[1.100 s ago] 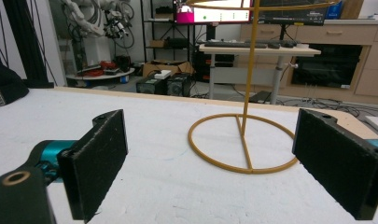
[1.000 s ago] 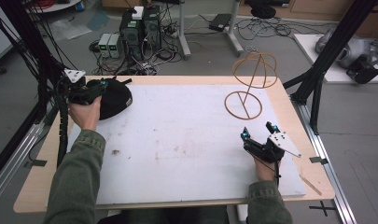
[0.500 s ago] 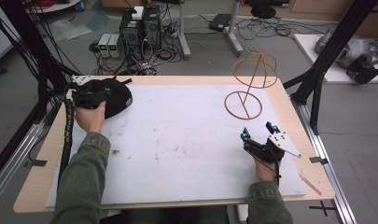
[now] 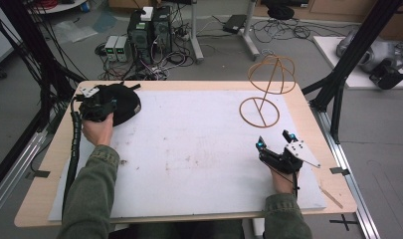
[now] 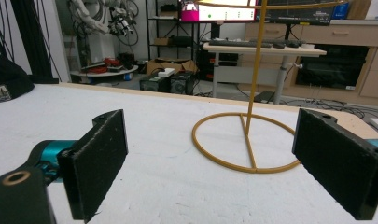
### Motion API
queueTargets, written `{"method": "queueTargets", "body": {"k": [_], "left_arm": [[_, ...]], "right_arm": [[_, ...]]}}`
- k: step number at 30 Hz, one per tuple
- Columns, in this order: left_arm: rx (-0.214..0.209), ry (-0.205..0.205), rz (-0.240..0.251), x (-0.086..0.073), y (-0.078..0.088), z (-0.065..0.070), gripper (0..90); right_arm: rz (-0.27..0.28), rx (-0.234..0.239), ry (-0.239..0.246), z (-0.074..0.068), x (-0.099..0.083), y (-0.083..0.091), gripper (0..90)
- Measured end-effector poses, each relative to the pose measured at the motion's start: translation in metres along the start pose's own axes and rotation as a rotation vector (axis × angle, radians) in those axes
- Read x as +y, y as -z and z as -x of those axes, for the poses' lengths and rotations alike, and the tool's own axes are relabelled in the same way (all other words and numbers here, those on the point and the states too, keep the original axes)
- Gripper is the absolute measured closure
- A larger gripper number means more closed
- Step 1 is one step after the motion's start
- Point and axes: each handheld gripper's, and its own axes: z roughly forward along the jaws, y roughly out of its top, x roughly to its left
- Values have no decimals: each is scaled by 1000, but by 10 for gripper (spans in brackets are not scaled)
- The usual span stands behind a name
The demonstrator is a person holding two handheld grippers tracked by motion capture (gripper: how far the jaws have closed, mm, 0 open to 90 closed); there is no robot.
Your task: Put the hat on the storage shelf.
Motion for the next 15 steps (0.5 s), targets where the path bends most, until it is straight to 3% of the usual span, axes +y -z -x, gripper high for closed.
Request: {"method": "queueTargets", "body": {"k": [1,2,3,4,6,7,10,15], "left_arm": [[-11,-4,-5,0,0,0,492],[9,-13,-12,0,1,2,719],[13,-23,-19,0,1,3,827],[1,-18,-20,0,2,2,873],[-4,-3,-14,2,3,3,880],[7,-16,-11,2,4,4,881],[-25,-25,4,1,4,4,881],[-31,-20,16,3,7,5,881]], "right_arm": [[0,-1,1,0,0,0,95],[0,2,5,0,0,-1,95],[-4,3,5,0,0,-1,95],[-7,4,1,0,0,-1,95],[-13,8,1,0,-1,-1,95],[-11,6,3,-1,-1,-1,95],[-9,8,3,-1,0,0,95],[-6,7,8,0,0,0,95]]}}
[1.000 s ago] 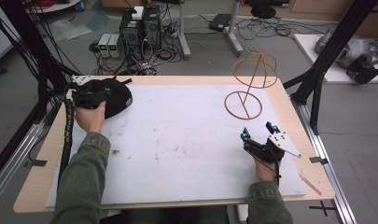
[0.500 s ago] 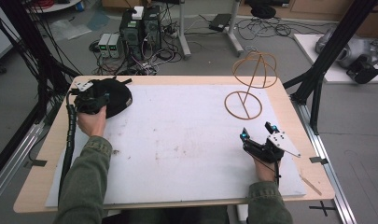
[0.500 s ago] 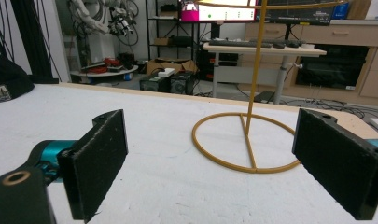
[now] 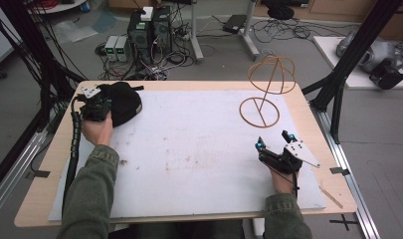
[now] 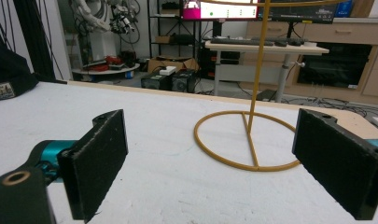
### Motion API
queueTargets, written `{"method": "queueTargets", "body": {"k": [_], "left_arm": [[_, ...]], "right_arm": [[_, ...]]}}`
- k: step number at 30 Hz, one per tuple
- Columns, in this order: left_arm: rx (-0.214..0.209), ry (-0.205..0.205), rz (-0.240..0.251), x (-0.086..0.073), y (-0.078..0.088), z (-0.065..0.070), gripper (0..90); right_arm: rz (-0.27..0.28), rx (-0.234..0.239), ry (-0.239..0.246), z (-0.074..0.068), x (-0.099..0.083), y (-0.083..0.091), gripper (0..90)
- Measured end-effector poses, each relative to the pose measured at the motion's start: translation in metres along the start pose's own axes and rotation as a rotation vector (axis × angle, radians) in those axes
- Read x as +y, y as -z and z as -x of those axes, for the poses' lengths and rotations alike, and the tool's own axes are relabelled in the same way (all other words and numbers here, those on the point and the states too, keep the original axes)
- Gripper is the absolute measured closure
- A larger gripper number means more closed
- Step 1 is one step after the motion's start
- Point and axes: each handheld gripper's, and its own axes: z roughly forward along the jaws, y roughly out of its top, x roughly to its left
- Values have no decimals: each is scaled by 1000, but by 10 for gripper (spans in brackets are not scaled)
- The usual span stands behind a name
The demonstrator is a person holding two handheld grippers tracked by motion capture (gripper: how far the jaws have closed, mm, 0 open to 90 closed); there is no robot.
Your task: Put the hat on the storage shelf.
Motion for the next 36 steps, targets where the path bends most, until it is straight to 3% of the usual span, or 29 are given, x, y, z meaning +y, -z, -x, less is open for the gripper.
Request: {"method": "queueTargets", "body": {"k": [8,16,17,22,26,29,33,36], "left_arm": [[1,-5,38,6,8,-2,881],[-4,32,129,21,29,-4,881],[-14,46,161,25,35,-3,881],[2,41,222,31,45,-4,881],[-9,43,233,33,50,-7,881],[-22,38,268,36,55,-5,881],[-46,53,311,43,62,-1,881],[-60,36,326,50,66,5,881]], "right_arm": [[-7,1,-3,0,0,0,95],[5,-13,5,-1,0,1,95],[9,-15,10,-1,1,1,96],[19,-24,-8,0,1,2,95],[17,-23,-4,0,1,1,96],[17,-21,-1,0,1,1,96],[20,-22,-3,0,1,2,95],[20,-20,-3,0,1,2,96]]}}
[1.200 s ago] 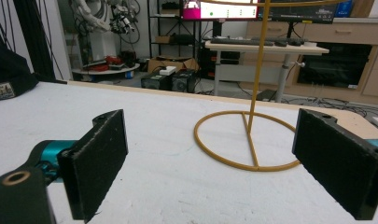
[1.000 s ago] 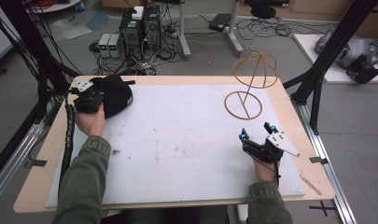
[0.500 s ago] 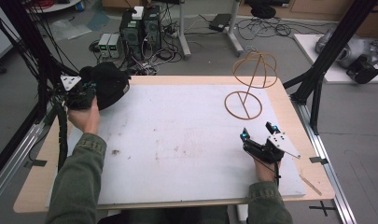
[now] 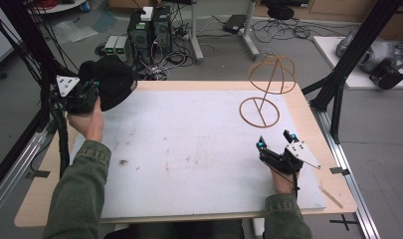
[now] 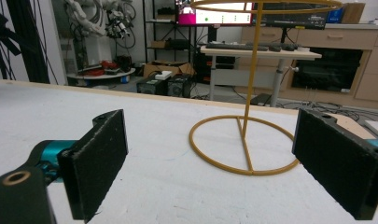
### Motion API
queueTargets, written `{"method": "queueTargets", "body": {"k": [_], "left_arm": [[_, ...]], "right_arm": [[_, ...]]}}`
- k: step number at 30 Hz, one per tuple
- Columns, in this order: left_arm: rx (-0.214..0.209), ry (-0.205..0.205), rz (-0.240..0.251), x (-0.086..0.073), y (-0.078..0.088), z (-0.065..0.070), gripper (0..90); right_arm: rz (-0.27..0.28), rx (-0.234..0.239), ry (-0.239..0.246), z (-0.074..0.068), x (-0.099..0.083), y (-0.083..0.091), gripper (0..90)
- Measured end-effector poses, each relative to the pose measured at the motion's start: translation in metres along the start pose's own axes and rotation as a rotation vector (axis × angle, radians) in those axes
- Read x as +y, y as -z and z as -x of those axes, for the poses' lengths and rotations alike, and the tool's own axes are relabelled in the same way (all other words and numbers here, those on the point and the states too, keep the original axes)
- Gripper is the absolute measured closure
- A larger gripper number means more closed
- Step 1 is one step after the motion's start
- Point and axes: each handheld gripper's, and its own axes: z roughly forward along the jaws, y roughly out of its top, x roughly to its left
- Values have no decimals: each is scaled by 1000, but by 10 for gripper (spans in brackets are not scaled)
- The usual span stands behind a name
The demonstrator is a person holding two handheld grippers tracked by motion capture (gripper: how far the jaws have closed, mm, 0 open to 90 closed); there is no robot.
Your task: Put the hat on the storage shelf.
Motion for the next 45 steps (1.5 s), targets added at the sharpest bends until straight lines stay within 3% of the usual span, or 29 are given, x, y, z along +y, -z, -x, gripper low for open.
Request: {"method": "queueTargets", "body": {"k": [10,13,18,19,22,26,27,34,38,45], "left_arm": [[-77,-40,69,30,2,32,880],[-109,-78,77,42,-4,47,880],[-143,-71,91,49,-10,62,880],[-168,-71,100,52,-12,70,880],[-198,-74,112,54,-14,81,880],[-265,-86,137,61,-17,107,880],[-265,-86,137,61,-17,107,880],[-342,-99,151,68,-25,140,880],[-369,-95,156,69,-29,151,880],[-411,-124,164,72,-38,179,879]], "right_arm": [[0,3,-7,-1,0,1,96],[7,-1,-8,1,0,1,96],[2,1,-10,0,0,1,96],[4,2,0,1,0,0,96],[7,3,-7,0,0,1,96],[8,2,-8,1,0,1,96],[11,1,-5,1,0,0,96],[13,2,-7,1,0,0,96],[17,-1,-17,2,0,0,96],[21,-10,-25,4,1,0,95]]}}
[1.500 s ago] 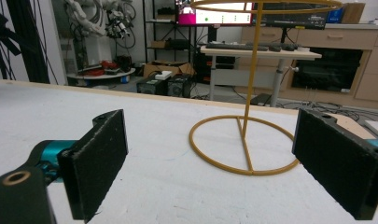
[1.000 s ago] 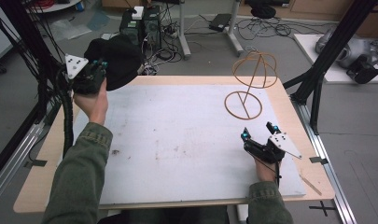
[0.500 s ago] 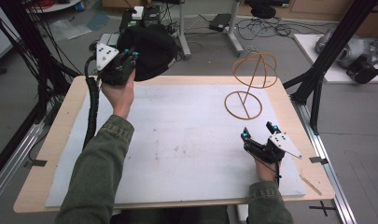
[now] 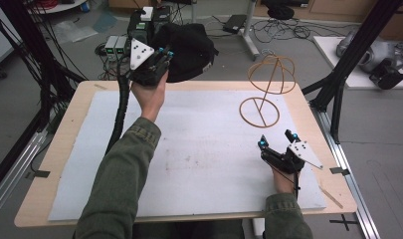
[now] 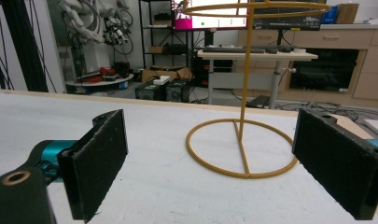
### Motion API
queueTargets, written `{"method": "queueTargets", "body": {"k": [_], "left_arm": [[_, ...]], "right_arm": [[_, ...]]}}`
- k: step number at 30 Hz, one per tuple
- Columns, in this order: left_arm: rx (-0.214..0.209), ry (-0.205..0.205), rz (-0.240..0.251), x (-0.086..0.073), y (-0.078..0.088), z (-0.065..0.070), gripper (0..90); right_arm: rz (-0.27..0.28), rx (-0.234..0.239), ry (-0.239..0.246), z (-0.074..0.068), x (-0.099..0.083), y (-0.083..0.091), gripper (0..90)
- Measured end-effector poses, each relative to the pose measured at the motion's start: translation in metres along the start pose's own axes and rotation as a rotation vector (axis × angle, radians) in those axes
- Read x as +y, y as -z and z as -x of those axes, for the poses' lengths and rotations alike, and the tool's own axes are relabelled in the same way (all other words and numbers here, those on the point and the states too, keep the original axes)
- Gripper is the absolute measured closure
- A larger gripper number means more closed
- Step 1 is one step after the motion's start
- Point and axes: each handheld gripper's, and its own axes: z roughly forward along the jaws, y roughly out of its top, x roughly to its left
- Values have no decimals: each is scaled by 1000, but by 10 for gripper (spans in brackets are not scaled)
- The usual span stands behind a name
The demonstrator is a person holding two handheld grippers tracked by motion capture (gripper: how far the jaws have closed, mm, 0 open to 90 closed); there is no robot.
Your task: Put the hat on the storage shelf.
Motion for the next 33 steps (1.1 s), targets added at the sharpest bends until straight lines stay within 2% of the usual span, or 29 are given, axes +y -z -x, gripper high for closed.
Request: {"method": "queueTargets", "body": {"k": [9,13,16,17,18,19,27,30,33], "left_arm": [[-71,-23,4,10,-20,25,880],[-103,-17,13,12,-30,38,880],[-127,-2,16,13,-38,47,880],[-143,14,18,12,-44,54,880],[-143,14,18,12,-44,54,880],[-158,26,27,11,-49,59,880],[-170,58,40,9,-64,69,880],[-184,77,63,12,-71,74,880],[-206,107,107,14,-78,81,880]], "right_arm": [[16,-21,-21,2,1,1,96],[22,-27,-22,3,1,1,95],[23,-24,-25,3,1,1,95],[23,-24,-27,3,1,1,95],[23,-24,-27,3,1,1,95],[22,-21,-42,3,1,2,95],[32,-20,-40,4,1,1,95],[34,-19,-36,4,1,1,95],[35,-19,-42,4,1,1,95]]}}
